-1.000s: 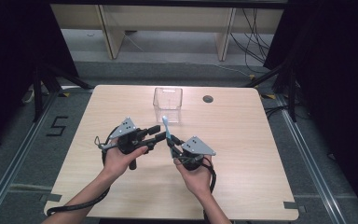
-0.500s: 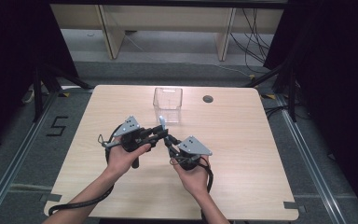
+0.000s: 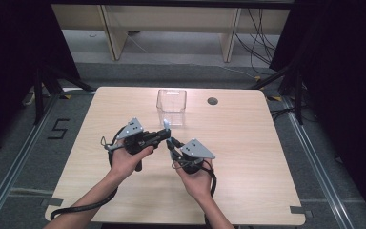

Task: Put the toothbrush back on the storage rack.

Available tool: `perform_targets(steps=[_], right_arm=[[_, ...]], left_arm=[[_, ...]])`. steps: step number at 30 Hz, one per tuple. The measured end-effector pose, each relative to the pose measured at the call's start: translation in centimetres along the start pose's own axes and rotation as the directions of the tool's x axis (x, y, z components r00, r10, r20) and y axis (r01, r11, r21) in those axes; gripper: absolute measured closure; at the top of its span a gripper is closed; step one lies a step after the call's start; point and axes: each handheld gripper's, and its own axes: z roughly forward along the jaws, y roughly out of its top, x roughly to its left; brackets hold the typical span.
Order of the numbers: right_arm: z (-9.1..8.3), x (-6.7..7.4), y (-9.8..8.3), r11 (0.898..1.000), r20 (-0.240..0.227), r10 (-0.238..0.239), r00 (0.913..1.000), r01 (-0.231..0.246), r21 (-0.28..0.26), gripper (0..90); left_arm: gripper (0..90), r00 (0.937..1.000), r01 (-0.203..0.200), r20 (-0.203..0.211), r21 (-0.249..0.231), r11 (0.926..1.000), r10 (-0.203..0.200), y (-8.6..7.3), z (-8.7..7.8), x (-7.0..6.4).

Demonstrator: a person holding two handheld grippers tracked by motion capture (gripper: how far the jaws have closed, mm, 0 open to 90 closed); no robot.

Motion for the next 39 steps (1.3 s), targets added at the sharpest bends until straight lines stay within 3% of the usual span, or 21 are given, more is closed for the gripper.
perform_targets(steps=[6, 7, 9, 14, 17, 20, 22, 23, 26, 39], right_arm=[[0.1, 0.1, 0.2, 1.000, -0.001, 0.001, 1.0000, -0.001, 0.005, 76.1], [0.2, 0.1, 0.3, 1.000, 0.001, -0.007, 1.0000, 0.007, 0.014, 69.2], [0.2, 0.2, 0.2, 1.000, 0.000, -0.007, 1.0000, 0.007, 0.029, 64.1], [-0.1, -0.1, 0.0, 0.998, 0.000, -0.022, 0.9998, 0.022, 0.051, 58.1], [-0.8, -0.9, -0.3, 0.997, -0.006, -0.015, 0.9999, 0.016, 0.078, 55.2], [-1.4, -1.4, -0.6, 0.995, 0.009, -0.005, 0.9999, 0.004, 0.101, 53.6], [-2.0, -2.1, -0.8, 0.994, 0.025, -0.024, 0.9994, 0.021, 0.105, 52.7], [-2.2, -2.2, -0.9, 0.994, 0.020, 0.000, 0.9998, -0.003, 0.112, 52.6], [-3.2, -3.0, -1.2, 0.992, 0.041, 0.003, 0.9992, -0.008, 0.129, 51.9], [-5.5, -4.6, -3.4, 0.987, 0.101, 0.003, 0.9949, -0.020, 0.160, 50.7]], left_arm=[[85.7, 0.9996, -0.028, -0.007, 0.000, 0.9996, 0.028, 0.2, -0.1, 0.0], [85.6, 0.9991, -0.041, -0.014, -0.004, 0.9992, 0.041, 0.3, -0.1, 0.0], [85.6, 0.9984, -0.052, -0.021, -0.010, 0.9986, 0.052, 0.4, -0.1, 0.0], [85.6, 0.9965, -0.075, -0.039, -0.018, 0.9971, 0.074, 0.6, -0.2, 0.3], [85.7, 0.9953, -0.082, -0.054, -0.028, 0.9962, 0.081, 0.8, -0.3, 0.6], [85.6, 0.9944, -0.088, -0.062, -0.035, 0.9955, 0.086, 0.9, -0.3, 0.8], [85.7, 0.9936, -0.093, -0.068, -0.039, 0.9949, 0.091, 1.0, -0.4, 1.0], [85.7, 0.9932, -0.095, -0.071, -0.044, 0.9945, 0.092, 1.1, -0.5, 1.1], [85.6, 0.9915, -0.105, -0.082, -0.049, 0.9932, 0.101, 1.4, -0.8, 1.4], [85.6, 0.9842, -0.140, -0.119, -0.075, 0.9873, 0.131, 2.1, -1.3, 2.6]])
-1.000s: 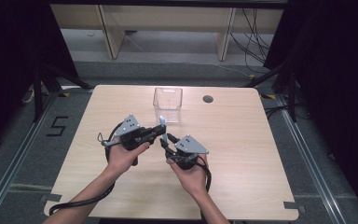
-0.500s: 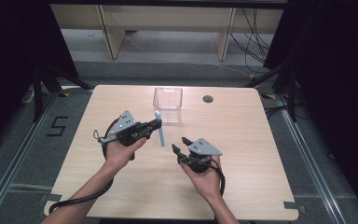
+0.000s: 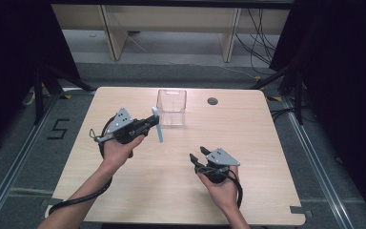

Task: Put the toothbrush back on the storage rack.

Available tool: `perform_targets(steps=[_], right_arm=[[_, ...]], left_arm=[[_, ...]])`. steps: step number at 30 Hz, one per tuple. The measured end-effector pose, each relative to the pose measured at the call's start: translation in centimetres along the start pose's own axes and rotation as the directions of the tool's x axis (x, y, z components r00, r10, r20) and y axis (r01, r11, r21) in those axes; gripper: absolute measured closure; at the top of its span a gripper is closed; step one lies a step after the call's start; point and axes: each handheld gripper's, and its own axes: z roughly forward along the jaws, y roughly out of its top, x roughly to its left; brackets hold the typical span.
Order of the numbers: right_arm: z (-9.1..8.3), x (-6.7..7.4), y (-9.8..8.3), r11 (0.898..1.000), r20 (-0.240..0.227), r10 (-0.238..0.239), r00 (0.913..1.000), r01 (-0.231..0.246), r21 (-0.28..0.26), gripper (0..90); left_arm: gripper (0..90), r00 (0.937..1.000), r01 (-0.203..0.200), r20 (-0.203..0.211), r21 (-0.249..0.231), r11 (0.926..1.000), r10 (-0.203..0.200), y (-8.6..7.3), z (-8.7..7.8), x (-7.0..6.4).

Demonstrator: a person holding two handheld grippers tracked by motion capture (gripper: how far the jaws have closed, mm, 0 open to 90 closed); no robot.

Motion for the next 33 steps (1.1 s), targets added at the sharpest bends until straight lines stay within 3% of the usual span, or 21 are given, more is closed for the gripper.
perform_targets(steps=[2, 3, 8, 12, 15, 16, 17, 18, 21, 30, 33], right_arm=[[-0.1, -0.1, -0.1, 1.000, -0.003, 0.006, 1.0000, -0.006, 0.009, 50.8], [-0.1, -0.2, -0.4, 1.000, 0.004, 0.024, 0.9997, -0.023, -0.016, 50.8], [-0.6, -0.8, -0.9, 1.000, 0.043, -0.004, 0.9990, 0.005, -0.018, 50.9], [-0.7, -0.9, -1.3, 0.999, 0.046, 0.050, 0.9977, -0.049, -0.022, 50.9], [-0.9, -1.2, -1.4, 0.999, 0.063, 0.037, 0.9973, -0.036, -0.022, 50.9], [-0.8, -1.5, -1.5, 0.999, 0.069, 0.004, 0.9976, -0.002, -0.039, 50.9], [-0.9, -1.2, -1.6, 0.997, 0.054, 0.070, 0.9961, -0.068, -0.037, 50.9], [-1.0, -1.6, -1.8, 0.998, 0.058, 0.049, 0.9971, -0.047, -0.047, 50.8], [-1.3, -1.8, -1.9, 0.998, 0.077, 0.048, 0.9959, -0.044, -0.048, 50.6], [-1.5, -2.0, -2.4, 0.992, 0.080, 0.107, 0.9911, -0.101, -0.078, 50.1], [-1.4, -2.3, -2.5, 0.994, 0.092, 0.070, 0.9933, -0.063, -0.085, 50.0]], left_arm=[[85.7, 1.0000, -0.002, -0.001, -0.003, 1.0000, 0.002, 0.1, 0.0, 0.0], [85.6, 1.0000, -0.008, -0.004, -0.004, 1.0000, 0.008, 0.1, 0.0, 0.1], [85.6, 0.9997, -0.019, -0.014, -0.009, 0.9998, 0.019, 0.3, -0.1, 0.4], [85.6, 0.9995, -0.024, -0.019, -0.009, 0.9997, 0.024, 0.3, 0.1, 0.6], [85.7, 0.9994, -0.028, -0.023, -0.008, 0.9996, 0.027, 0.4, 0.2, 0.7], [85.6, 0.9993, -0.030, -0.024, -0.007, 0.9995, 0.030, 0.4, 0.3, 0.7], [85.6, 0.9991, -0.035, -0.024, -0.008, 0.9994, 0.035, 0.4, 0.4, 0.7], [85.7, 0.9989, -0.038, -0.026, -0.007, 0.9992, 0.038, 0.5, 0.4, 0.8], [85.6, 0.9983, -0.049, -0.030, -0.006, 0.9988, 0.049, 0.6, 0.6, 1.0], [85.7, 0.9977, -0.056, -0.039, -0.016, 0.9983, 0.056, 1.1, 1.2, 1.5], [85.7, 0.9974, -0.062, -0.040, -0.013, 0.9980, 0.061, 1.1, 1.2, 1.7]])
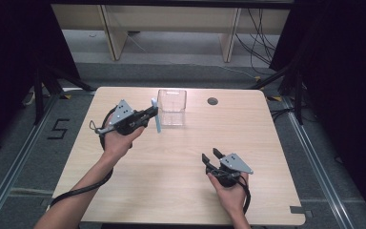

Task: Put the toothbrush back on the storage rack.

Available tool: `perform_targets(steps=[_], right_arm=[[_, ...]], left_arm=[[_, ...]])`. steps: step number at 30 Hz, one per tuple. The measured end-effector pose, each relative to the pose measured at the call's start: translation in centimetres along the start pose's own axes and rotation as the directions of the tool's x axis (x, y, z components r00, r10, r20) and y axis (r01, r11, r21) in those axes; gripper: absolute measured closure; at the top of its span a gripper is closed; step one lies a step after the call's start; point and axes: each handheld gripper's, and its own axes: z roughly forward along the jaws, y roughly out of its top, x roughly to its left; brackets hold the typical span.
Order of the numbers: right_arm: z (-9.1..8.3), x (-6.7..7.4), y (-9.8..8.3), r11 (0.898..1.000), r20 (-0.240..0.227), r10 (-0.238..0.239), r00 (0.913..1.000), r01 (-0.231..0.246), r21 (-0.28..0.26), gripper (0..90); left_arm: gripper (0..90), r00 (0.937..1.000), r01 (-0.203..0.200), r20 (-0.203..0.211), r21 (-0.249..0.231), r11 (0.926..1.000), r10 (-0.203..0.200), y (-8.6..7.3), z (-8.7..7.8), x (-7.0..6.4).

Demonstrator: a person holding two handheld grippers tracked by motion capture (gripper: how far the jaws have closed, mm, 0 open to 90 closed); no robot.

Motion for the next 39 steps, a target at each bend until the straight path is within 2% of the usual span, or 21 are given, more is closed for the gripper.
perform_targets(steps=[4, 5, 6, 8, 9, 10, 11, 16, 17, 18, 22, 23, 26, 27, 29, 30, 31, 32, 36, 37, 39], right_arm=[[0.0, 0.1, -0.1, 1.000, 0.007, 0.007, 0.9999, -0.007, 0.005, 50.0], [0.0, 0.0, 0.0, 1.000, 0.017, -0.019, 0.9997, 0.019, -0.007, 50.0], [-0.1, 0.0, 0.0, 1.000, 0.017, -0.011, 0.9998, 0.011, 0.006, 50.0], [-0.1, 0.0, -0.1, 1.000, 0.020, -0.010, 0.9998, 0.010, -0.005, 50.0], [0.0, 0.2, -0.2, 1.000, 0.008, 0.028, 0.9996, -0.028, -0.001, 50.0], [0.0, 0.2, -0.2, 1.000, 0.008, 0.028, 0.9996, -0.028, -0.001, 50.0], [0.0, 0.1, -0.2, 1.000, 0.004, 0.006, 1.0000, -0.006, -0.003, 50.0], [0.0, 0.1, -0.3, 1.000, 0.012, 0.003, 0.9999, -0.003, -0.009, 50.0], [0.0, 0.0, -0.3, 1.000, 0.015, -0.009, 0.9998, 0.010, -0.016, 50.0], [0.0, 0.1, -0.3, 1.000, 0.008, 0.012, 0.9999, -0.012, -0.011, 50.0], [0.0, 0.1, -0.4, 1.000, 0.013, -0.001, 0.9999, 0.002, -0.017, 50.0], [0.0, 0.2, -0.4, 1.000, 0.007, 0.017, 0.9998, -0.017, -0.006, 50.0], [0.1, 0.3, -0.5, 1.000, 0.000, 0.026, 0.9997, -0.026, -0.010, 50.0], [0.1, 0.2, -0.5, 1.000, 0.019, -0.006, 0.9998, 0.006, -0.005, 50.0], [0.1, 0.2, -0.5, 1.000, 0.017, -0.014, 0.9998, 0.014, -0.005, 50.0], [0.1, 0.3, -0.5, 1.000, 0.009, 0.009, 0.9999, -0.009, 0.005, 49.9], [0.1, 0.3, -0.5, 1.000, 0.010, 0.010, 0.9999, -0.010, 0.005, 49.9], [0.1, 0.2, -0.5, 1.000, 0.016, -0.013, 0.9998, 0.013, -0.005, 49.9], [0.1, 0.2, -0.5, 1.000, 0.019, -0.021, 0.9996, 0.022, -0.011, 49.9], [0.0, 0.4, -0.6, 1.000, 0.015, 0.013, 0.9998, -0.013, 0.011, 50.0], [0.2, 0.4, -0.6, 1.000, 0.006, 0.012, 0.9999, -0.012, -0.005, 49.9]], left_arm=[[85.6, 1.0000, -0.002, -0.003, -0.007, 1.0000, 0.002, 0.3, 0.2, 0.1], [85.7, 1.0000, -0.002, -0.003, -0.011, 0.9999, 0.002, 0.4, 0.2, 0.2], [85.7, 1.0000, -0.003, -0.004, -0.013, 0.9999, 0.003, 0.5, 0.3, 0.2], [85.6, 1.0000, -0.005, -0.006, -0.014, 0.9999, 0.005, 0.7, 0.3, 0.3], [85.7, 0.9999, -0.007, -0.009, -0.015, 0.9999, 0.007, 0.8, 0.4, 0.4], [85.7, 0.9999, -0.008, -0.010, -0.014, 0.9999, 0.008, 0.9, 0.5, 0.5], [85.7, 0.9999, -0.010, -0.012, -0.016, 0.9998, 0.010, 1.0, 0.6, 0.5], [85.7, 0.9998, -0.014, -0.015, -0.017, 0.9998, 0.013, 1.2, 0.8, 0.8], [85.7, 0.9997, -0.017, -0.017, -0.014, 0.9997, 0.017, 1.3, 0.8, 0.9], [85.7, 0.9997, -0.016, -0.018, -0.015, 0.9998, 0.015, 1.3, 0.9, 1.0], [85.7, 0.9996, -0.021, -0.022, -0.016, 0.9997, 0.020, 1.4, 1.0, 1.3], [85.7, 0.9995, -0.024, -0.022, -0.017, 0.9996, 0.024, 1.5, 1.2, 1.5], [85.7, 0.9993, -0.030, -0.025, -0.015, 0.9994, 0.029, 1.6, 1.3, 1.6], [85.6, 0.9992, -0.029, -0.027, -0.015, 0.9995, 0.028, 1.7, 1.4, 1.6], [85.7, 0.9992, -0.029, -0.028, -0.014, 0.9995, 0.029, 1.8, 1.5, 1.8], [85.7, 0.9993, -0.026, -0.029, -0.016, 0.9995, 0.026, 1.8, 1.6, 1.8], [85.7, 0.9992, -0.027, -0.031, -0.016, 0.9995, 0.027, 1.8, 1.6, 1.9], [85.6, 0.9991, -0.028, -0.031, -0.017, 0.9994, 0.028, 1.9, 1.6, 2.0], [85.7, 0.9992, -0.019, -0.035, -0.020, 0.9996, 0.018, 1.9, 1.7, 2.3], [85.6, 0.9992, -0.014, -0.038, -0.024, 0.9996, 0.013, 1.9, 1.7, 2.5], [85.7, 0.9991, -0.015, -0.039, -0.028, 0.9995, 0.014, 1.8, 1.8, 2.7]])
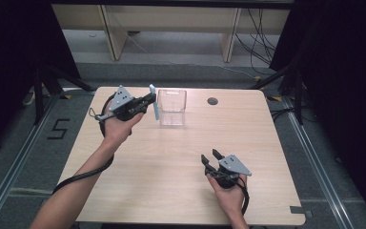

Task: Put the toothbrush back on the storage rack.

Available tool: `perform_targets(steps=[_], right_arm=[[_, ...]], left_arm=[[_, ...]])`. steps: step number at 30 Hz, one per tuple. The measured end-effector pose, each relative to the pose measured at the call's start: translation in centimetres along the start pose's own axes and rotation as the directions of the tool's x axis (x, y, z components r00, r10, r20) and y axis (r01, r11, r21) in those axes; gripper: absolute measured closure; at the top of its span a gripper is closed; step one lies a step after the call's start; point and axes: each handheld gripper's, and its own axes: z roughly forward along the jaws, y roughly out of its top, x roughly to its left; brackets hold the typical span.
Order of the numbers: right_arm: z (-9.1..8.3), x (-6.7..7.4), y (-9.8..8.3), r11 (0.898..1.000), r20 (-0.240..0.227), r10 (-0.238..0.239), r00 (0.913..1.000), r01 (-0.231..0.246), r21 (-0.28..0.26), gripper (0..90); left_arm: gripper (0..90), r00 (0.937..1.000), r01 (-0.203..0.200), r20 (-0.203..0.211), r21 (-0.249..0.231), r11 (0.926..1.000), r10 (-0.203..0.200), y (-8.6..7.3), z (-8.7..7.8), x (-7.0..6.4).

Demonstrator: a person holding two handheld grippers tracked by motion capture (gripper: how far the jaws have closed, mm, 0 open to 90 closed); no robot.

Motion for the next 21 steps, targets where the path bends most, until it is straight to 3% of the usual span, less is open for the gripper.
perform_targets(steps=[13, 19, 21], right_arm=[[0.0, 0.2, -0.1, 1.000, -0.003, 0.017, 0.9998, -0.017, 0.007, 49.9], [0.0, 0.2, 0.0, 1.000, 0.000, 0.013, 0.9999, -0.013, 0.012, 49.9], [0.1, 0.0, -0.1, 1.000, 0.001, -0.009, 1.0000, 0.009, -0.004, 49.9]], left_arm=[[85.7, 0.9998, -0.015, -0.011, -0.003, 0.9999, 0.015, 0.6, 0.9, 0.7], [85.7, 0.9996, -0.015, -0.025, -0.008, 0.9999, 0.015, 0.8, 1.3, 1.1], [85.7, 0.9991, -0.032, -0.028, -0.028, 0.9991, 0.031, 1.0, 1.4, 1.3]])
